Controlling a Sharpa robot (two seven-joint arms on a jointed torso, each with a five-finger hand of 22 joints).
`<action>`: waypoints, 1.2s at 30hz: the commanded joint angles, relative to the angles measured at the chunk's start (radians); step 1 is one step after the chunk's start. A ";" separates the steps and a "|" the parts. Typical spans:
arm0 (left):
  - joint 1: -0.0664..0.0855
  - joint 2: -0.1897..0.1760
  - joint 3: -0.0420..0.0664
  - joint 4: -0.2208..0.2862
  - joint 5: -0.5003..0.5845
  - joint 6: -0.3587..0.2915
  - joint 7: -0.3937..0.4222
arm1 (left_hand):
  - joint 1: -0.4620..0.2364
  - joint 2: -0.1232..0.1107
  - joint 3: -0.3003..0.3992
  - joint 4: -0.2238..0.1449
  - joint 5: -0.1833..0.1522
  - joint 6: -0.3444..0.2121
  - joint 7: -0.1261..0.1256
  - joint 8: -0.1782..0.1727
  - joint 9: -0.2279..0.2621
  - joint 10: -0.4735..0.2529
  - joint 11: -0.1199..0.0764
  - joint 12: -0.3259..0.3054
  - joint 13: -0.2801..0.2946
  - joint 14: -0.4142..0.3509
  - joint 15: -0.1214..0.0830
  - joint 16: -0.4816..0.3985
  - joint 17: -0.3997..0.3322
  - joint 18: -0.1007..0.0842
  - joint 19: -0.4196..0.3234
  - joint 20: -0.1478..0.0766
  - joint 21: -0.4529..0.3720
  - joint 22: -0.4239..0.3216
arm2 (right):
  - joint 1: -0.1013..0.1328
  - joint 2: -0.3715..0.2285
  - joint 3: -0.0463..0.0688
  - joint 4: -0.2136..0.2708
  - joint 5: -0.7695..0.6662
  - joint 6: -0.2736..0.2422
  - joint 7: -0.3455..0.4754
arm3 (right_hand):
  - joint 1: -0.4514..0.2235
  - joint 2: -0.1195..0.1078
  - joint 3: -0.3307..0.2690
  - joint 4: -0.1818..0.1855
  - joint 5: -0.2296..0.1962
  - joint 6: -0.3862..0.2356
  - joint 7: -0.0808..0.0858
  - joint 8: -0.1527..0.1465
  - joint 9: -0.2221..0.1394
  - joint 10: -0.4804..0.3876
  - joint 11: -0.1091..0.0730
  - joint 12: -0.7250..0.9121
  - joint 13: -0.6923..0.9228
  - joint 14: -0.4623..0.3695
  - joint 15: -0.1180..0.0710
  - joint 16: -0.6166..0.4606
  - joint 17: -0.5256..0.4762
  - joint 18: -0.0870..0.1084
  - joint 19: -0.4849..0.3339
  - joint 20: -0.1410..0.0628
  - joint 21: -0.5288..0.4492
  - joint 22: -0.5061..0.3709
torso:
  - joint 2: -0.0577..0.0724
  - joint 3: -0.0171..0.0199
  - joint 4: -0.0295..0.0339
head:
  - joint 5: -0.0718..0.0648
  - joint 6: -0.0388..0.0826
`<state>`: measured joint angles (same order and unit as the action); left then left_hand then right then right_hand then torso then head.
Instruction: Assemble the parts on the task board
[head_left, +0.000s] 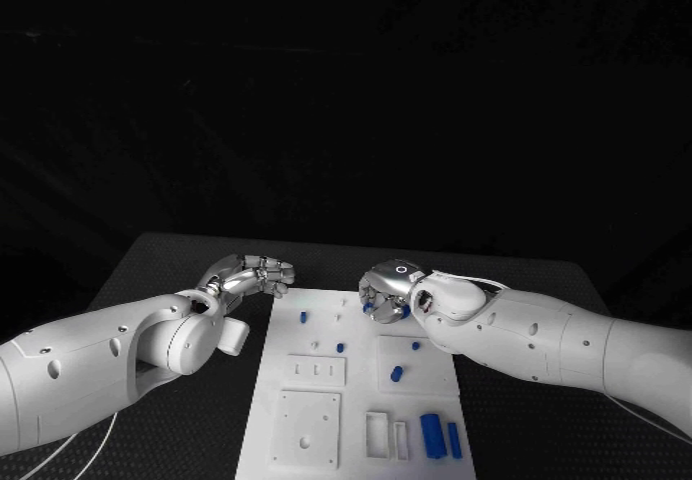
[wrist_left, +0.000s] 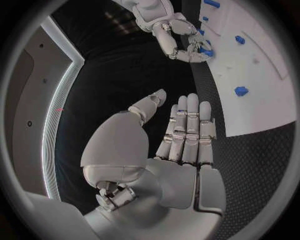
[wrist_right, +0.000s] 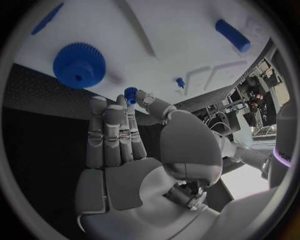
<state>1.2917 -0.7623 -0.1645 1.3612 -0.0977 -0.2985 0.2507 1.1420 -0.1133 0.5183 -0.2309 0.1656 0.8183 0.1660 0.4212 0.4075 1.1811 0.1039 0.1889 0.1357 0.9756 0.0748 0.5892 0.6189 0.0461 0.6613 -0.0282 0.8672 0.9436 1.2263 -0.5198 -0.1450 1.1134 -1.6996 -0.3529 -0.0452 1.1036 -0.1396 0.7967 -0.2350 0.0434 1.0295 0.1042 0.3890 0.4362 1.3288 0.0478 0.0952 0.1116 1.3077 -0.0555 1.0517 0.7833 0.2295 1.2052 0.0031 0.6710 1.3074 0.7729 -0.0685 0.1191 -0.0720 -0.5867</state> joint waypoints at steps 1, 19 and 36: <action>0.001 0.002 0.001 0.001 0.003 0.013 0.009 | -0.010 0.000 0.005 -0.003 -0.005 0.000 0.005 -0.004 -0.001 -0.002 0.005 -0.006 -0.001 -0.002 -0.006 0.003 -0.001 0.019 0.003 -0.002 0.004 0.002 | 0.000 0.017 0.001 -0.002 -0.104 -0.106 -0.064 | 0.011 -0.004 0.009 0.001 0.005 0.010 -0.001 0.007 0.011 0.013 0.002 0.001 0.002 0.001 -0.007 0.007 -0.002 0.032 -0.005 -0.005 0.006 0.025 | 0.001 0.0001 -0.0004 | -0.001 0.006; 0.001 0.011 0.001 -0.005 0.002 0.016 0.009 | -0.009 0.001 0.007 -0.006 -0.005 0.001 0.005 -0.004 -0.001 -0.004 0.003 -0.008 -0.001 -0.002 -0.006 0.004 -0.002 0.019 0.003 -0.002 0.005 0.002 | -0.003 0.098 0.002 -0.056 -0.120 -0.133 -0.084 | 0.026 -0.032 0.028 0.029 0.005 0.016 -0.003 0.009 0.016 0.022 0.000 -0.005 0.006 0.001 -0.009 0.013 -0.004 0.032 -0.005 -0.009 0.035 0.025 | 0.004 0.0003 0.0027 | 0.005 0.008; 0.009 0.004 0.002 0.012 0.001 0.011 0.007 | -0.010 0.000 0.008 -0.008 -0.005 0.001 0.005 -0.005 -0.001 -0.005 0.004 -0.010 -0.001 -0.004 -0.005 0.004 -0.003 0.019 0.002 -0.002 0.004 0.002 | -0.007 0.124 0.002 -0.090 -0.134 -0.114 -0.090 | 0.029 -0.033 0.032 0.033 0.005 0.015 -0.003 0.008 0.017 0.022 0.000 -0.008 0.006 0.000 -0.010 0.013 -0.005 0.032 -0.007 -0.011 0.042 0.024 | 0.012 -0.0043 0.0110 | 0.011 0.006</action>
<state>1.2979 -0.7595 -0.1641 1.3682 -0.0980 -0.2982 0.2508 1.1421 -0.1132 0.5234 -0.2360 0.1656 0.8183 0.1660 0.4213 0.4076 1.1811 0.1039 0.1848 0.1357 0.9756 0.0748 0.5891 0.6172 0.0458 0.6613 -0.0282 0.8672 0.9440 1.2198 -0.3968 -0.1436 1.0251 -1.8119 -0.4739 -0.1283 1.1281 -0.1678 0.8279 -0.2053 0.0463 1.0388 0.1018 0.3914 0.4530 1.3453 0.0482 0.0866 0.1171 1.3117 -0.0586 1.0593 0.7793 0.2241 1.1965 0.0009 0.7085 1.3073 0.7829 -0.0718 0.1293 -0.0624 -0.5804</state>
